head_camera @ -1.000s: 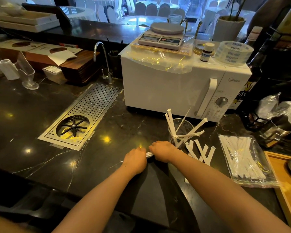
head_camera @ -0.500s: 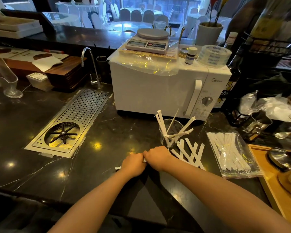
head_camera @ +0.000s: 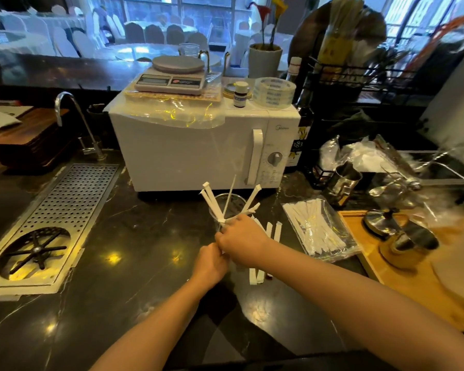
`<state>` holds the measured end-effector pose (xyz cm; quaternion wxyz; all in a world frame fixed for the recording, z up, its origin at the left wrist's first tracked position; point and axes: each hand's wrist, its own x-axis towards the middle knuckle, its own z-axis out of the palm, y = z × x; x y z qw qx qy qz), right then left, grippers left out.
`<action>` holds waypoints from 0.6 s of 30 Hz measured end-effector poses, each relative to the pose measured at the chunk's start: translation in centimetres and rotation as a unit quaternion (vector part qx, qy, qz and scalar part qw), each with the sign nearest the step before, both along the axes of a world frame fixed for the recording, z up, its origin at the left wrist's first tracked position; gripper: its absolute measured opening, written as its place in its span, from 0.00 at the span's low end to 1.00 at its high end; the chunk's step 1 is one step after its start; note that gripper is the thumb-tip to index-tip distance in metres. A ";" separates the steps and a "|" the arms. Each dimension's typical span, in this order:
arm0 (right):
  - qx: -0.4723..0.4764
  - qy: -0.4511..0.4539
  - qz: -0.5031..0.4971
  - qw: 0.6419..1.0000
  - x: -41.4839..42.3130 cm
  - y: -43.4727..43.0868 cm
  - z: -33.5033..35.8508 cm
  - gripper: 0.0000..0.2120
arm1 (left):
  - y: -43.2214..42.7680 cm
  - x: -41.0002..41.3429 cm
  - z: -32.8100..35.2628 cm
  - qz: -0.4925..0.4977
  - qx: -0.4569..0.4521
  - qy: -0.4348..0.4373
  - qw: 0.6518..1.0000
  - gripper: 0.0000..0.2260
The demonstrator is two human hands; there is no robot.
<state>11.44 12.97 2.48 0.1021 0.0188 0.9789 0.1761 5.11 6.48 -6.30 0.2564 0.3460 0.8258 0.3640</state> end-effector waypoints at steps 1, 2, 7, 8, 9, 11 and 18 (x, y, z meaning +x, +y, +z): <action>-0.017 0.013 0.003 1.000 0.3 0.2 0.4 0.14 | 0.3 0.1 0.1 -0.004 -0.006 0.022 1.000 0.10; -0.041 0.034 0.013 0.998 0.6 0.4 0.8 0.15 | 0.5 0.2 0.3 -0.007 0.004 0.039 0.999 0.10; -0.241 0.277 0.024 0.930 3.0 1.3 3.2 0.15 | 1.4 0.3 1.1 0.051 0.138 -0.160 0.976 0.12; -0.281 0.323 -0.006 0.904 3.7 1.7 3.5 0.15 | 1.6 0.3 1.2 0.068 0.141 -0.216 0.964 0.12; -0.316 0.358 -0.045 0.878 4.2 2.2 3.6 0.16 | 1.7 0.4 1.4 0.081 0.137 -0.252 0.955 0.11; -0.381 0.401 -0.135 0.822 4.9 3.5 3.1 0.17 | 1.8 0.5 1.9 0.091 0.140 -0.318 0.933 0.09; -0.469 0.371 -0.446 0.666 5.8 7.8 -3.5 0.32 | 1.5 0.2 2.8 0.053 0.176 -0.391 0.902 0.10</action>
